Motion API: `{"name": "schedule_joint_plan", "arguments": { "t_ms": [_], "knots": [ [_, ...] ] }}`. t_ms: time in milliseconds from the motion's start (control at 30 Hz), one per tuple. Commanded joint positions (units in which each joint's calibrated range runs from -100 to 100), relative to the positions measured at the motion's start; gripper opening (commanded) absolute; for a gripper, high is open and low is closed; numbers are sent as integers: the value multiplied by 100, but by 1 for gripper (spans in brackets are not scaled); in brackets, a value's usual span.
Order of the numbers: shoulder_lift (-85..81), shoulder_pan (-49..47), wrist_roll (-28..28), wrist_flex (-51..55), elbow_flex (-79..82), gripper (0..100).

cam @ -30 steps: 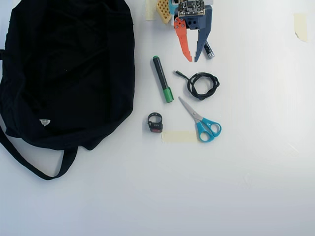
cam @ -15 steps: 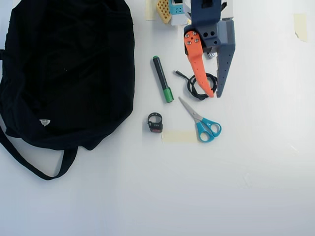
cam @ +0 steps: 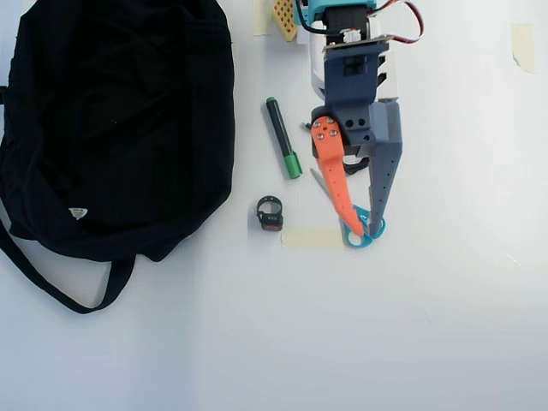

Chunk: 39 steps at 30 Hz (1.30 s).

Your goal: Put the bike light into the black bag

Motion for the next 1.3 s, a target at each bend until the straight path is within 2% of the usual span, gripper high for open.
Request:
{"name": "schedule_joint_plan", "arguments": {
  "t_ms": [0,833,1267],
  "knots": [
    [-37,68,284,-201,-200,3],
    [-336,30,248,-20,681,2],
    [-577,404,352,2951,474,2]
  ]
}}
